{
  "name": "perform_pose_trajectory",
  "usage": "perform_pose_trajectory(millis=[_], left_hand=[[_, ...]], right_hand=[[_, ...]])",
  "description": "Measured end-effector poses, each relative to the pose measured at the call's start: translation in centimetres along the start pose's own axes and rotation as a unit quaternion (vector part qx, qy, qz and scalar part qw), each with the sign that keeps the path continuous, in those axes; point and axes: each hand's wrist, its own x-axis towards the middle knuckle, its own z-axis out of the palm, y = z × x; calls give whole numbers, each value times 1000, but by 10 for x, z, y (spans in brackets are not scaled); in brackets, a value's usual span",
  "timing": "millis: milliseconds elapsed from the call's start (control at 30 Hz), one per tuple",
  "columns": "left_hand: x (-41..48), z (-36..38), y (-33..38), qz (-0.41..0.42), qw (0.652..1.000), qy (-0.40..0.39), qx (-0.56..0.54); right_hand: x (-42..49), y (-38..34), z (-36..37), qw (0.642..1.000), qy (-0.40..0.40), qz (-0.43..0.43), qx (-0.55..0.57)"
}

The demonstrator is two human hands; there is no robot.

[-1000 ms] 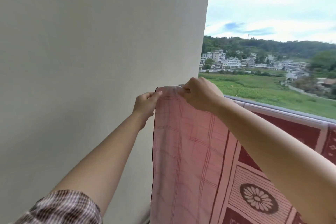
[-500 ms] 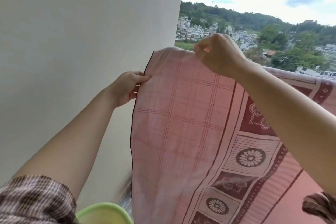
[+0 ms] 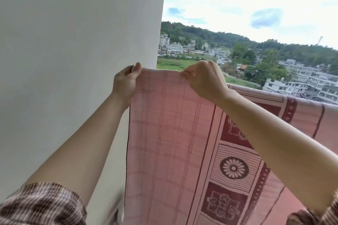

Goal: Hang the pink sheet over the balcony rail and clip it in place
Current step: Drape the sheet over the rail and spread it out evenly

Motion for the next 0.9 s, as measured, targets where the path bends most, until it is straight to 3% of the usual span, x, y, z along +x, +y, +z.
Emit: perform_pose_trajectory(millis=[100,200,267,433,567,633,700,767,900], left_hand=[[0,-3,-5,-4,998,5,-54],[0,-8,-17,-14,997,-72,-9],[3,-11,-19,-6,997,-77,-4],[0,0,-18,20,997,64,-42],[-10,12,-27,32,987,156,-33],[-16,15,-28,81,965,246,51],[-30,25,-32,158,929,288,169],[-56,45,-37,223,909,262,235],[-108,105,-58,321,900,83,281]], right_hand=[[-6,-5,2,999,-1,-38,-18],[-10,-1,0,998,-15,-26,-50],[-13,5,-3,999,-2,-9,-53],[-29,16,-4,995,-23,9,-100],[-48,27,-9,992,10,-20,-124],[-61,32,-16,991,45,-33,-120],[-78,38,-25,990,73,-45,-107],[-101,48,-34,991,74,-53,-99],[-155,78,-56,996,37,-21,-85]])
